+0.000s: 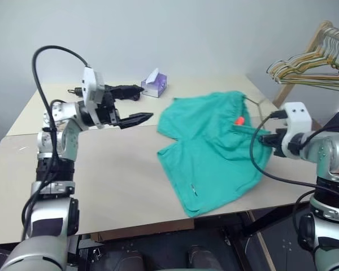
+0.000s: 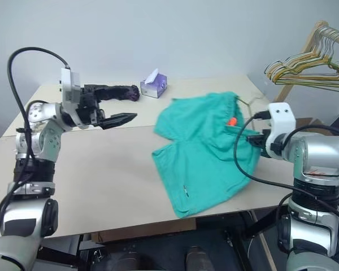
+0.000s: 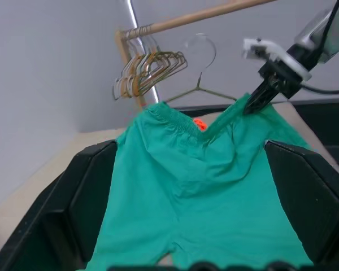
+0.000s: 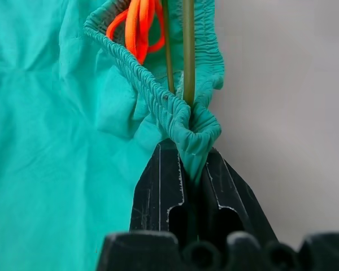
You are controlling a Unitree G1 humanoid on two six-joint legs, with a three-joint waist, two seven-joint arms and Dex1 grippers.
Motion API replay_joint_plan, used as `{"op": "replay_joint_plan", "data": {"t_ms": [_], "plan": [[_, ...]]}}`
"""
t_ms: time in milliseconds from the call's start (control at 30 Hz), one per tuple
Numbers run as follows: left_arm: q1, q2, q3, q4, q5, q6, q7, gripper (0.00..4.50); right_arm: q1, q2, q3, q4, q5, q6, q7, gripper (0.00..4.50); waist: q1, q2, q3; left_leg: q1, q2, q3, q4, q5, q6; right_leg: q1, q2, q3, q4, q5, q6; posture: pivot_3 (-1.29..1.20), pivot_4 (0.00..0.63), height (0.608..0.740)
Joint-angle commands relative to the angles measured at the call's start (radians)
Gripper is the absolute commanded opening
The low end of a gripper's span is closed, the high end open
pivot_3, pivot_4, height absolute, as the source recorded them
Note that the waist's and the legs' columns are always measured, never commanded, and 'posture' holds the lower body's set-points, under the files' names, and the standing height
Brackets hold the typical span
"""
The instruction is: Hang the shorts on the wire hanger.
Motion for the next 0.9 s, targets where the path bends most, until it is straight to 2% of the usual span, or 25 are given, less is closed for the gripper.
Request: {"op": "replay_joint_plan", "data": {"t_ms": [33,167,267,467,633,900], "plan": [[0.010,-0.020,0.001,-0.096,-0.033,0.043,0.061,4.50,-0.050,0.061,-0.217,0.017,-0.109,0.008,-0.160,0.04,-0.013,0.002,-0.001,0.000,0.000,0.000,0.000,0.000,0.000,0.000,0.000,0.000,0.000,0.000,0.000,-0.16,0.000,0.740],[0.023,-0.042,-0.015,-0.139,-0.049,0.071,0.084,4.50,-0.120,0.097,-0.340,0.039,-0.195,-0.015,-0.311,0.04,-0.031,0.011,-0.006,0.001,-0.002,0.000,0.000,0.000,0.000,0.001,-0.001,0.001,0.000,0.000,0.000,-0.17,0.000,0.740],[0.022,-0.045,-0.024,-0.148,-0.051,0.072,0.081,4.50,-0.185,0.113,-0.365,0.067,-0.244,-0.056,-0.413,0.04,-0.056,0.015,-0.008,0.002,-0.002,0.000,0.000,0.000,0.000,0.001,-0.001,0.002,0.000,0.000,0.000,-0.18,0.000,0.740],[0.019,-0.083,0.000,-0.198,-0.105,0.078,0.133,4.50,-0.349,0.117,-0.426,0.232,-0.297,-0.216,-0.627,0.04,-0.111,0.018,-0.009,0.016,-0.002,0.000,-0.005,0.000,0.001,0.016,-0.001,0.003,-0.003,-0.001,0.001,-0.18,0.000,0.740],[0.057,-0.111,0.003,-0.275,-0.143,0.093,0.181,4.50,-0.497,0.043,-0.472,0.487,-0.270,-0.388,-0.762,0.04,-0.129,0.021,-0.008,0.016,-0.003,0.000,-0.006,0.000,0.001,0.016,-0.002,0.004,-0.004,-0.001,0.001,-0.15,0.000,0.740],[0.101,-0.100,-0.009,-0.337,-0.150,0.105,0.207,4.50,-0.668,-0.096,-0.592,0.845,-0.131,-0.575,-0.883,0.04,-0.125,0.025,-0.007,0.019,-0.004,0.000,-0.008,-0.001,0.002,0.018,-0.002,0.005,-0.005,-0.001,0.002,-0.12,0.000,0.740]]}}
